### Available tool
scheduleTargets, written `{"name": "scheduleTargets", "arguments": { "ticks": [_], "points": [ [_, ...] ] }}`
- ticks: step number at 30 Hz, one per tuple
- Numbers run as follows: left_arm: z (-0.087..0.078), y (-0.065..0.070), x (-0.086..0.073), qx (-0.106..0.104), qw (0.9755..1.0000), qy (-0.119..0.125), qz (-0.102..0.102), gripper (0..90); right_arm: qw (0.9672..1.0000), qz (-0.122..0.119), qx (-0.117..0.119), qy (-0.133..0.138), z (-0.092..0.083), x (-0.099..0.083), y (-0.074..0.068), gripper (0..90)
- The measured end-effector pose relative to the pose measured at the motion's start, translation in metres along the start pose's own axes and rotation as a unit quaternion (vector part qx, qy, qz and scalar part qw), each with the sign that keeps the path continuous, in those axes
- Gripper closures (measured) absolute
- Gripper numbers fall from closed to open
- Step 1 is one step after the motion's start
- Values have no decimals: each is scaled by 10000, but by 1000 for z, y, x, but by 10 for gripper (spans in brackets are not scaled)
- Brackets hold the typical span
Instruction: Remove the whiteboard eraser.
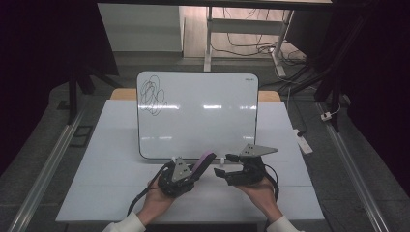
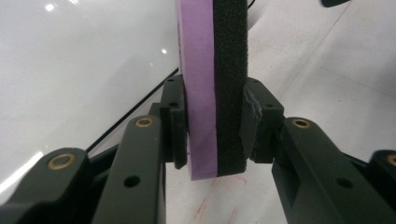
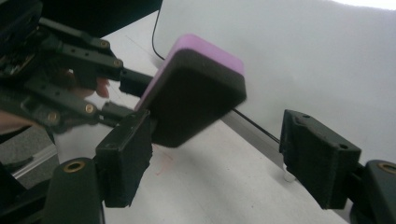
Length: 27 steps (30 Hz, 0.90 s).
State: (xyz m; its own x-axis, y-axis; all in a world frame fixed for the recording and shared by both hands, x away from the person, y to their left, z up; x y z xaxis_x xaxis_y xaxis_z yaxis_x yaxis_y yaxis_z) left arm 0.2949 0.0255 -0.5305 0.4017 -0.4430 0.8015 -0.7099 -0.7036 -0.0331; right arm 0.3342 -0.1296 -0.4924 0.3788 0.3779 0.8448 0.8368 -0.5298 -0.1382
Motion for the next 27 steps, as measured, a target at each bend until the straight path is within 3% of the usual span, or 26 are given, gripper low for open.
{"name": "scheduleTargets", "arguments": {
  "ticks": [6, 15, 22, 27],
  "points": [
    [3, 4, 1, 15, 10000, 23, 34, 644, 9998, 165, 115, -55, 9, 1, -1, 241],
    [5, 8, 1, 66, 9999, 45, 114, 643, 9977, 651, 192, 15, 22, 6, 6, 242],
    [6, 9, 2, 48, 9999, 75, 94, 643, 9960, 834, 328, 26, 27, 6, 6, 256],
    [6, 12, 3, 26, 9998, 83, 157, 642, 9951, 894, 421, 14, 31, 6, 3, 316]
  ]
}}
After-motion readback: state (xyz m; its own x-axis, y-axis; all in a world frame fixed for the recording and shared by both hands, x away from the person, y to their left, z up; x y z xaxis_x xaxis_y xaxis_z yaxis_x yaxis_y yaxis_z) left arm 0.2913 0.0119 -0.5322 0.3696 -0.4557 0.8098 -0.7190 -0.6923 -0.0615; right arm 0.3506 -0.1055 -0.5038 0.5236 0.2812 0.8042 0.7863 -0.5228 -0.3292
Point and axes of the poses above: each handheld gripper's, and its own axes: z roughly forward along the jaws, x roughly out of its top, y roughly to its right, the point moved 7 cm from there along z, roughly forward along the jaws, and after that the axes turned 3 degrees about -z, right-handed, at the moved point
